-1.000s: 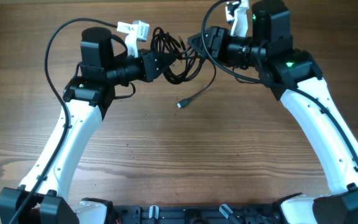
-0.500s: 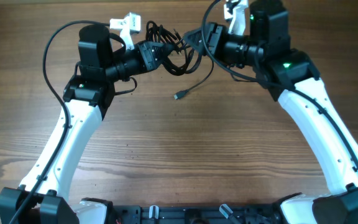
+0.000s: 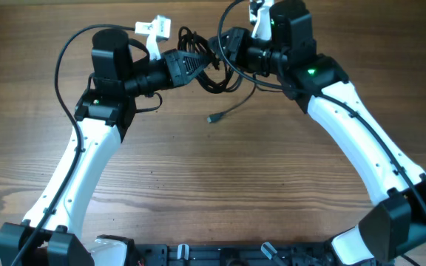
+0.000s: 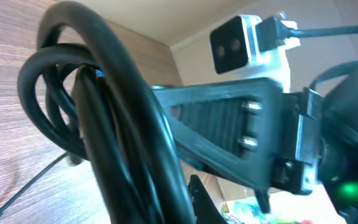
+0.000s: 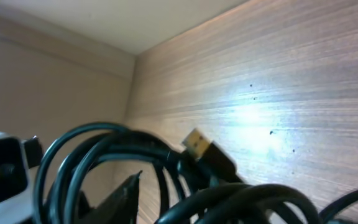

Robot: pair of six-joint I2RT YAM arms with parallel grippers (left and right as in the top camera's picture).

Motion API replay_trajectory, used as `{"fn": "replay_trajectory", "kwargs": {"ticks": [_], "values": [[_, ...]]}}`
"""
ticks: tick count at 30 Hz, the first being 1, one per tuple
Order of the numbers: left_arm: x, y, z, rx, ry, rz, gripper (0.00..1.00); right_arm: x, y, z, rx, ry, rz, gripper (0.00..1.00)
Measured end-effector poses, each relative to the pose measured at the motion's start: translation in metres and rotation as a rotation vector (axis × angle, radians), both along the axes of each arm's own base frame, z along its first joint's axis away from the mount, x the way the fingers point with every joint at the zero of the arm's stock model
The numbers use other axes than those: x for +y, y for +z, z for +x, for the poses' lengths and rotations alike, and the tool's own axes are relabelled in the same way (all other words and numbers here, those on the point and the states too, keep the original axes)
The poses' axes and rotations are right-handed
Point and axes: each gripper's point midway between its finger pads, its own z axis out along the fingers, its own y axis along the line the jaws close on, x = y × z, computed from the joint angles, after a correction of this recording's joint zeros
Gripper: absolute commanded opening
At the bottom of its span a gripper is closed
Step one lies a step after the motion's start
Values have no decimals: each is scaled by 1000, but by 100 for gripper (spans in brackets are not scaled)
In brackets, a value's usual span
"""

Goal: Untangle cables

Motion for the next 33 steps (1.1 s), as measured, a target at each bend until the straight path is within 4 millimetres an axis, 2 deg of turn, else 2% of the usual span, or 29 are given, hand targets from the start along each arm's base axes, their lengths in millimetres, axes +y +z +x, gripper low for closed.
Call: {"fn": "replay_trajectory", "kwargs": {"ticks": [1, 6, 8, 11, 14, 20, 28, 29, 31, 32, 33], "values": [[0, 0, -1, 1, -5, -2, 4, 1, 2, 2, -6, -2, 8, 4], [1, -2, 0, 14, 10, 7, 4, 4, 14, 4, -55, 22, 42, 4], [6, -13, 4, 60, 59, 37, 4, -2, 15, 5, -44, 40, 58, 4], [19, -37, 11, 147, 171, 118, 4, -22, 6, -1, 21, 51, 46, 4], [29, -54, 16, 186, 271, 199, 4, -45, 8, -15, 66, 51, 21, 4], [25, -55, 16, 160, 301, 242, 4, -77, 20, -58, 85, 50, -77, 4], [20, -56, 12, 150, 284, 263, 4, -124, -1, -94, 173, -81, -324, 4], [27, -59, 16, 152, 329, 285, 4, -136, -7, -99, 194, -115, -379, 4], [60, -63, 32, 160, 459, 319, 4, -170, -9, -98, 199, -219, -463, 4], [76, -65, 39, 164, 514, 330, 4, -177, -7, -96, 185, -237, -478, 4], [83, -65, 41, 167, 536, 333, 4, -178, -6, -94, 167, -235, -487, 4]]}}
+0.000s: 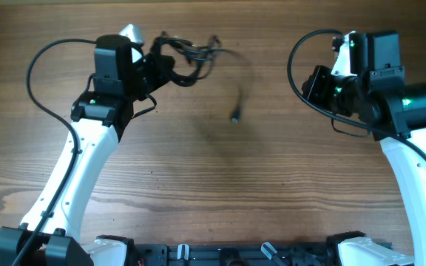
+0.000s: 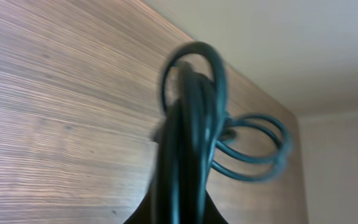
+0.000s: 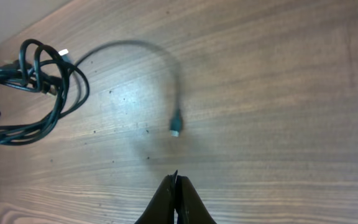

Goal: Untangle cables

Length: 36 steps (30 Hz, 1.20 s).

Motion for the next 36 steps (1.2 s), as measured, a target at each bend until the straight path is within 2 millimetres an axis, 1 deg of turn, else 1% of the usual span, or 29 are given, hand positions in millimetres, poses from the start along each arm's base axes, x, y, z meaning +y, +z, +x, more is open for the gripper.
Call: {"fn": "replay_trajectory", "kwargs": {"ticks": [1, 4, 7, 9, 12, 15, 19, 21, 23, 26, 30, 32, 34, 36], "values": [[-1, 1, 0, -5, -13, 0, 4, 1, 2, 2, -19, 15, -5, 4], [-21, 11, -6, -63, -152, -18, 4, 11, 10, 8, -72, 83, 15, 4], [-41, 22, -15, -121, -297, -43, 4, 19, 16, 9, -97, 130, 42, 4], [-49, 25, -21, -136, -360, -56, 4, 25, 19, 9, -108, 158, 66, 5], [-54, 28, -26, -154, -407, -67, 4, 33, 26, 11, -142, 203, 98, 4], [-57, 30, -28, -164, -432, -72, 4, 42, 35, 14, -185, 242, 131, 6], [-61, 31, -32, -170, -467, -82, 4, 63, 47, 15, -235, 317, 180, 11], [-63, 31, -36, -181, -502, -77, 4, 73, 47, 16, -245, 349, 191, 14], [-67, 31, -43, -198, -555, -68, 4, 89, 45, 21, -262, 398, 198, 20], [-69, 24, -52, -197, -612, -45, 4, 108, 49, 28, -321, 473, 211, 27], [-69, 16, -60, -180, -654, -20, 4, 125, 50, 27, -364, 558, 203, 32], [-70, 15, -64, -185, -677, -21, 4, 132, 44, 26, -364, 600, 192, 40], [-73, 19, -67, -201, -706, -35, 4, 141, 33, 24, -356, 650, 170, 49], [-77, 23, -71, -217, -736, -59, 4, 148, 21, 21, -344, 706, 143, 51]]}}
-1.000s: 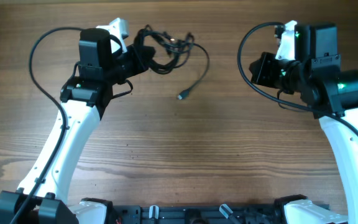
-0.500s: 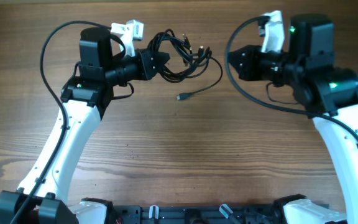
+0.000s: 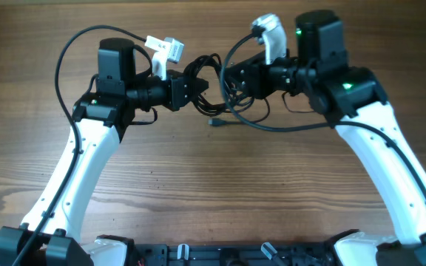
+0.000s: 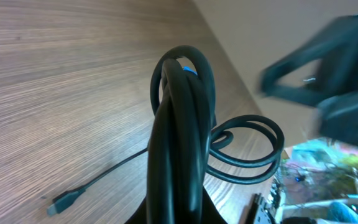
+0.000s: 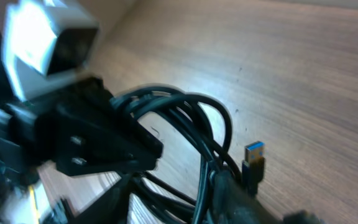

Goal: Untangle cables

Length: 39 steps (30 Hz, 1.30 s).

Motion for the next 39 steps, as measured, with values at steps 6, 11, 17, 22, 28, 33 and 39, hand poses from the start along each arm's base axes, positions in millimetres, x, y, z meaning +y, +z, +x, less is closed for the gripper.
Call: {"fn": "replay_trajectory", "kwargs": {"ticks": [6, 11, 17, 22, 28, 33, 39], "values": [[-9, 9, -16, 23, -91, -71, 5, 8, -31, 1, -20, 102, -88, 34], [-10, 7, -23, 59, -109, -83, 5, 9, -39, 3, -24, 119, -108, 21], [-11, 7, -27, 83, -124, -95, 5, 6, -41, 7, -34, 103, -130, 11], [-15, 17, -39, 76, -199, -150, 4, 5, -42, 7, -18, 89, -130, 20], [-21, 35, -52, 29, -309, -233, 4, 5, -42, 7, -15, 89, -124, 31], [-22, 44, -57, -4, -358, -271, 6, 9, -35, 10, -36, 87, -95, 31], [-23, 51, -55, -72, -381, -281, 9, 13, -21, 21, -4, 19, -2, 34]]}}
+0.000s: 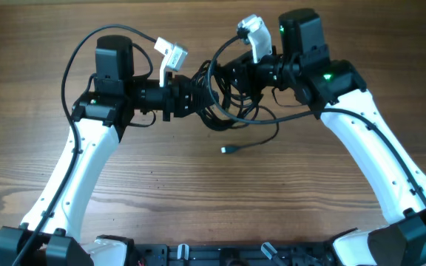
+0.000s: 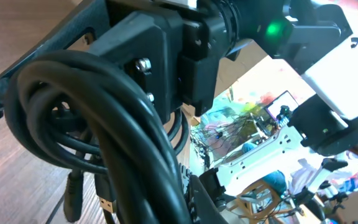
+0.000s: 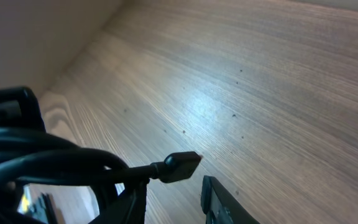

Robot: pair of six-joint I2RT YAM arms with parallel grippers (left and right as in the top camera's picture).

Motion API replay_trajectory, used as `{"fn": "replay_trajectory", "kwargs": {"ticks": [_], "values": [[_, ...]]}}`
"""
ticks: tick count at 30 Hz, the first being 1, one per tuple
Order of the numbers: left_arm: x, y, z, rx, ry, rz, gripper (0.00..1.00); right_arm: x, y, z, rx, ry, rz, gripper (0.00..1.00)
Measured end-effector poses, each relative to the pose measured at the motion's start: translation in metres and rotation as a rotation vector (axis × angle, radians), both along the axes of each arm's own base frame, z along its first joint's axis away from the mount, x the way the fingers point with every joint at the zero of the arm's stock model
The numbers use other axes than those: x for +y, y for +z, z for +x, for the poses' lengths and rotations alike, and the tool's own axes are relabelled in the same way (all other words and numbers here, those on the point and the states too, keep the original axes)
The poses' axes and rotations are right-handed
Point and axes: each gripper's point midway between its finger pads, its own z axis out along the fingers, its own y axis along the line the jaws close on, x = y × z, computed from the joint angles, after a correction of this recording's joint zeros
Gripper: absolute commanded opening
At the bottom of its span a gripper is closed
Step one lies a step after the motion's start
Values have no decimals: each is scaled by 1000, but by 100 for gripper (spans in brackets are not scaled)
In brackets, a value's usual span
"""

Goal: Untangle cables

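A tangle of black cables [image 1: 211, 92] hangs between both grippers at the back middle of the wooden table [image 1: 198, 207]. My left gripper [image 1: 193, 98] is shut on the thick bundle [image 2: 104, 99], which fills the left wrist view; a USB plug [image 2: 107, 202] dangles below it. My right gripper [image 1: 226, 76] is pressed against the bundle from the right, its jaws apart. In the right wrist view a small black plug [image 3: 180, 166] sticks out just above the gap between the fingers [image 3: 219, 196]. One loose tail ends in a plug [image 1: 230, 150] lying on the table.
The right gripper's black body [image 2: 166, 43] sits right behind the bundle, very close to my left fingers. Each arm's own black supply cable loops above it [image 1: 76, 52]. Bare wood lies in front of the arms.
Both grippers have stayed at the bundle. The loose tail's plug now lies lower and further right on the table. The right gripper's jaws now show apart with a plug end over the gap.
First both grippers met at the tangle at the back of the table. Then my left gripper held it alone at the back left while the right was shut and away on the right. After that the right gripper was back at the bundle, where both still are.
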Motion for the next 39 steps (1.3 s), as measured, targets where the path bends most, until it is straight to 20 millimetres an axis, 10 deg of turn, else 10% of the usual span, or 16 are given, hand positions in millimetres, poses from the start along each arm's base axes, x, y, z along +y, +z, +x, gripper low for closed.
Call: {"fn": "replay_trajectory", "kwargs": {"ticks": [7, 18, 39], "values": [[1, -4, 10, -1, 53, 29, 4, -23, 5, 14, 95, -145, 58, 40], [0, 4, 17, -52, 68, 17, 8, -33, 66, -13, -102, -79, 91, 52], [-1, 10, 8, 232, 45, -13, 11, 0, 9, -12, -108, 164, 10, 40]]}}
